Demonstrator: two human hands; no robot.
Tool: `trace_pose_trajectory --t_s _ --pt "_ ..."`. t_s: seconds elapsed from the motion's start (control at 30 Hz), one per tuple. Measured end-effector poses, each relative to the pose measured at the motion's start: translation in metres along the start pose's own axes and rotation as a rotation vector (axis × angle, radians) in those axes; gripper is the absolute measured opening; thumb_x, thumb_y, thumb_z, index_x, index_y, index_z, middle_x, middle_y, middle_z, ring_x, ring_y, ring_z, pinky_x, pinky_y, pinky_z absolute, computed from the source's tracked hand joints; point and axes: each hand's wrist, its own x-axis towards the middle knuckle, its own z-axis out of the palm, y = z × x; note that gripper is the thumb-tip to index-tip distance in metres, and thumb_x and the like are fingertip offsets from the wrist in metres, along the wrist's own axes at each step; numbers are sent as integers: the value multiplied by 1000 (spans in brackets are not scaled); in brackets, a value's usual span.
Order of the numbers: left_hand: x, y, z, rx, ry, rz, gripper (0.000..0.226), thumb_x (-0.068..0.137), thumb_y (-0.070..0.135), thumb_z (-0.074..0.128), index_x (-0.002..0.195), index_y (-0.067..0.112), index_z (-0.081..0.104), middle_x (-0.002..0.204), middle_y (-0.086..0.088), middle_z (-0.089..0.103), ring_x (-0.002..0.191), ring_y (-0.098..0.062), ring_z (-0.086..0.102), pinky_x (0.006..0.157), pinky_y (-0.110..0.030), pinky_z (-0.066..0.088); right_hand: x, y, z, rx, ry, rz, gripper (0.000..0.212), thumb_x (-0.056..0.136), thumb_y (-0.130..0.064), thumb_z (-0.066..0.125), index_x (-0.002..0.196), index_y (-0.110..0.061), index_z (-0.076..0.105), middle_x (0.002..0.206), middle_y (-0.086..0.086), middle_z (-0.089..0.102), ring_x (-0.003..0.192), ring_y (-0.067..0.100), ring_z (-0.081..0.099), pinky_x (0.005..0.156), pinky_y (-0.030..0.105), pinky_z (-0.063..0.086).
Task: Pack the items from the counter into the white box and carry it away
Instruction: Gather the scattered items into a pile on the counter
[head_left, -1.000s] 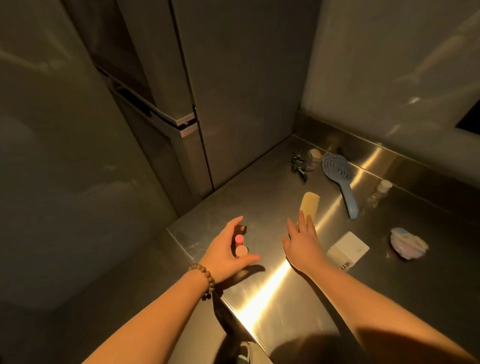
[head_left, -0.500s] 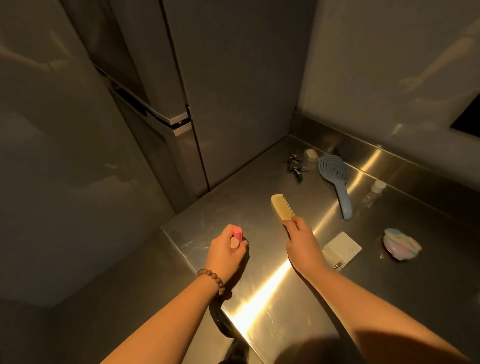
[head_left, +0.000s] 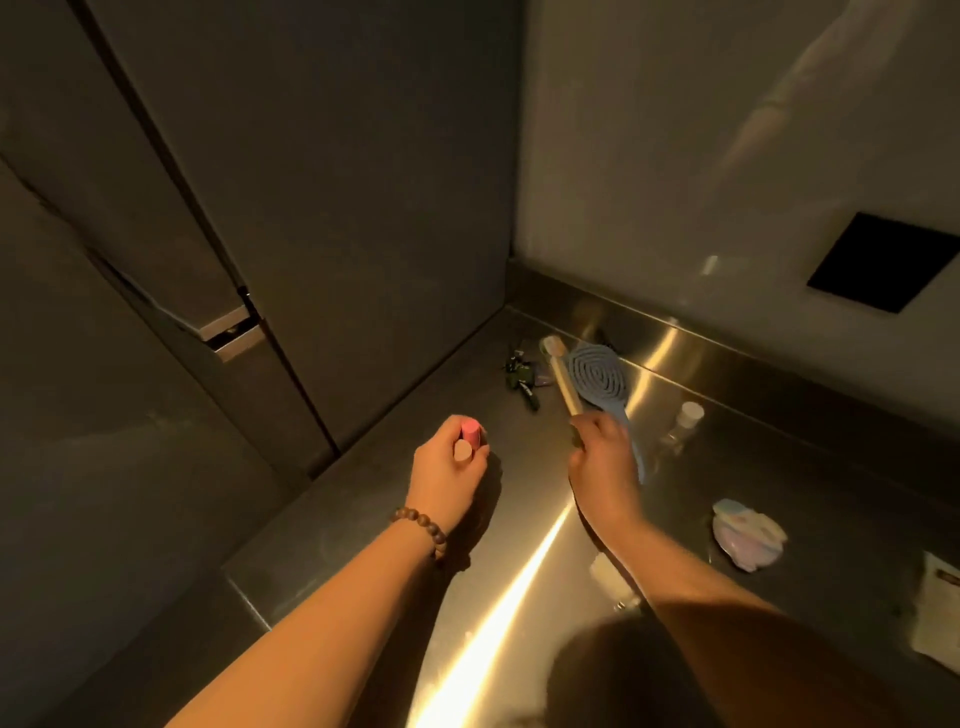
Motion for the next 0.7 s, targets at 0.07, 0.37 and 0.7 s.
trace_pose_trajectory --t_s 0.07,0.37,0.7 --pt "20 2 9 4 -34 26 13 83 15 63 85 27 56 80 10 62 78 1 56 64 -9 43 24 9 -6 -22 37 27 43 88 0 51 130 -10 53 131 10 48 121 26 43 101 39 45" --pt "87 6 39 -36 -106 7 12 85 14 64 87 25 58 83 11 61 77 6 55 61 -6 39 90 32 3 -400 -130 -52 47 94 -2 45 139 -13 43 140 8 45 129 26 35 111 36 34" --pt "98 14 64 -76 -229 90 24 83 14 67 106 18 60 94 6 63 83 -4 57 66 -7 40 87 -1 11 294 -55 -6 32 94 -33 52 126 -27 54 121 -5 51 112 11 49 93 28 45"
